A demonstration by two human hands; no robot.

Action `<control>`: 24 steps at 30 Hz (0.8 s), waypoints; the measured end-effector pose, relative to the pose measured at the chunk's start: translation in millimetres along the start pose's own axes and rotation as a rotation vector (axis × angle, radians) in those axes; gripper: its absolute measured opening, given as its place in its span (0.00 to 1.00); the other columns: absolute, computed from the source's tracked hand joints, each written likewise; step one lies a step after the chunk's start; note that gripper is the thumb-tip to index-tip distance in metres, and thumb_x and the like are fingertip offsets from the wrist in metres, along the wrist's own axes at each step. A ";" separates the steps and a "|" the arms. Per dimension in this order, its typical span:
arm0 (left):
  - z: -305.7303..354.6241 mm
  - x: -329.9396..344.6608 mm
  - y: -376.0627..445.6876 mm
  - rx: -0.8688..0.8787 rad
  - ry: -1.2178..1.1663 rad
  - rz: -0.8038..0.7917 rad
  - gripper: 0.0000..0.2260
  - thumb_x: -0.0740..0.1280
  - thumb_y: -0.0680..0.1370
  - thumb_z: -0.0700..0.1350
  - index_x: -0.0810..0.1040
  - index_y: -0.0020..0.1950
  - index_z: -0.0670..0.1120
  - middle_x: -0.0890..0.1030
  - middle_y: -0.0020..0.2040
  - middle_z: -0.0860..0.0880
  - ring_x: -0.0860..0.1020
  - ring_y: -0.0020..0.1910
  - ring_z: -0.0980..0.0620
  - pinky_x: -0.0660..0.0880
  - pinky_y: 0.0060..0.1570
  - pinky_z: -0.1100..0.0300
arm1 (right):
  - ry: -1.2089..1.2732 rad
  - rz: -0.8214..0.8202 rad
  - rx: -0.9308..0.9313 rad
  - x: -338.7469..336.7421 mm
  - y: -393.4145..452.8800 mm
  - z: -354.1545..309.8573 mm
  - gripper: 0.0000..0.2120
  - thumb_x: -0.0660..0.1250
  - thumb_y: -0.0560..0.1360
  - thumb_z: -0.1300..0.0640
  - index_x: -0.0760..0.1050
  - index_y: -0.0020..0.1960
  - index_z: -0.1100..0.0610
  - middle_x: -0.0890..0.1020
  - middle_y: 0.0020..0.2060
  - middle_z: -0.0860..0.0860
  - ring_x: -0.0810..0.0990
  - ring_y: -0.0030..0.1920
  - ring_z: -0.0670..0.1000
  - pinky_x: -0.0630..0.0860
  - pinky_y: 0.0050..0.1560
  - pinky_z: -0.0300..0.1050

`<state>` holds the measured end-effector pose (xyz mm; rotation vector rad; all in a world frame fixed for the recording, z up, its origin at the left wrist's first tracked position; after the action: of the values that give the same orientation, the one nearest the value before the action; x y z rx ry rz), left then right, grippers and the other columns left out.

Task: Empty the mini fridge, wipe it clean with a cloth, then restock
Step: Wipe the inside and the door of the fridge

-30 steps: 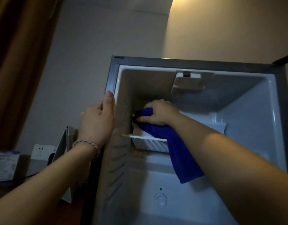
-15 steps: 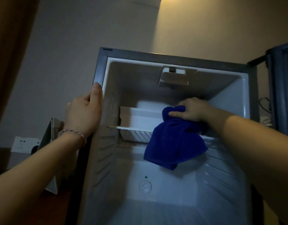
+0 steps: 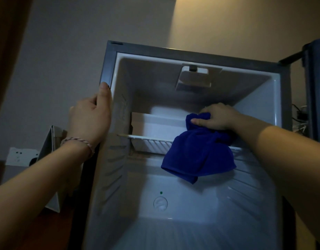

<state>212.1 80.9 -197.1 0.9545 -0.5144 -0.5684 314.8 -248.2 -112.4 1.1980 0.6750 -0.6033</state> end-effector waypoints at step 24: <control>1.5 -1.3 -2.8 -0.040 0.002 -0.022 0.30 0.51 0.83 0.62 0.64 0.28 0.44 0.65 0.25 0.45 0.64 0.25 0.47 0.58 0.29 0.56 | 0.103 0.127 -0.015 7.5 5.6 -19.3 0.35 0.57 0.70 0.22 0.78 0.62 0.46 0.81 0.54 0.51 0.77 0.51 0.54 0.74 0.50 0.49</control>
<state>209.5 79.6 -199.0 0.9233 -0.4896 -0.5955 321.0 -228.6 -118.7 1.2537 0.6835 -0.4323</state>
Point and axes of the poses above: each hand's wrist, its own y-axis towards the middle knuckle, its own x-axis out of the palm, z = x × y, the point moved 5 cm from there along y, towards the middle knuckle
